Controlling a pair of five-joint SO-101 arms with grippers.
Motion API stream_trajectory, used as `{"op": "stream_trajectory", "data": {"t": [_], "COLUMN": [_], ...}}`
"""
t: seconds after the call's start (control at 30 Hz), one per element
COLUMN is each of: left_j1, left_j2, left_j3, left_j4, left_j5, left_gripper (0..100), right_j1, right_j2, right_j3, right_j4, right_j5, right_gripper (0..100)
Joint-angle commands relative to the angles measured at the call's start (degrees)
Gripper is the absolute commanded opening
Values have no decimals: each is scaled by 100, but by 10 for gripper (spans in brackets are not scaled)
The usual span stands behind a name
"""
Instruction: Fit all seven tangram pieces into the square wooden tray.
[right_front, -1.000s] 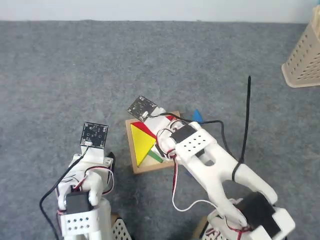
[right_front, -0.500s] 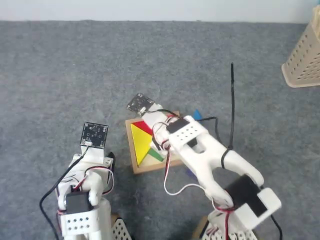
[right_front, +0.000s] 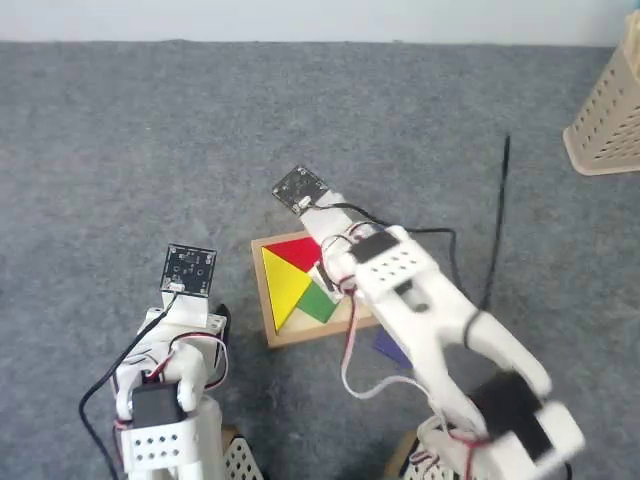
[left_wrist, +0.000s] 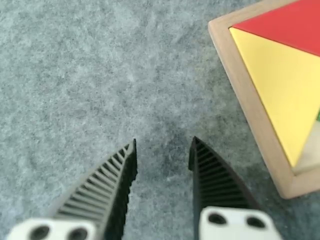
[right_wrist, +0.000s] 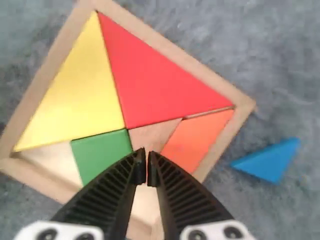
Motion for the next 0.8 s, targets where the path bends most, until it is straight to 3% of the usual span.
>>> {"op": "stream_trajectory", "data": {"t": [0.0, 0.27, 0.57, 0.77], "left_j1": [0, 0, 0, 0], "left_j2": [-105, -105, -105, -105], "left_j3": [-66, -66, -66, -66], "left_j4": [35, 35, 35, 35], "left_j5": [-9, -9, -9, -9], "left_gripper": [167, 167, 167, 167], "right_j1": [444, 1473, 1552, 1640], "right_j2": [-1156, -980, 971, 2299], "right_j3": [158, 237, -1345, -2479], "right_j4": [75, -224, 154, 251], "right_j5": [-132, -132, -615, -1169], "right_gripper": [6, 9, 14, 132]}}
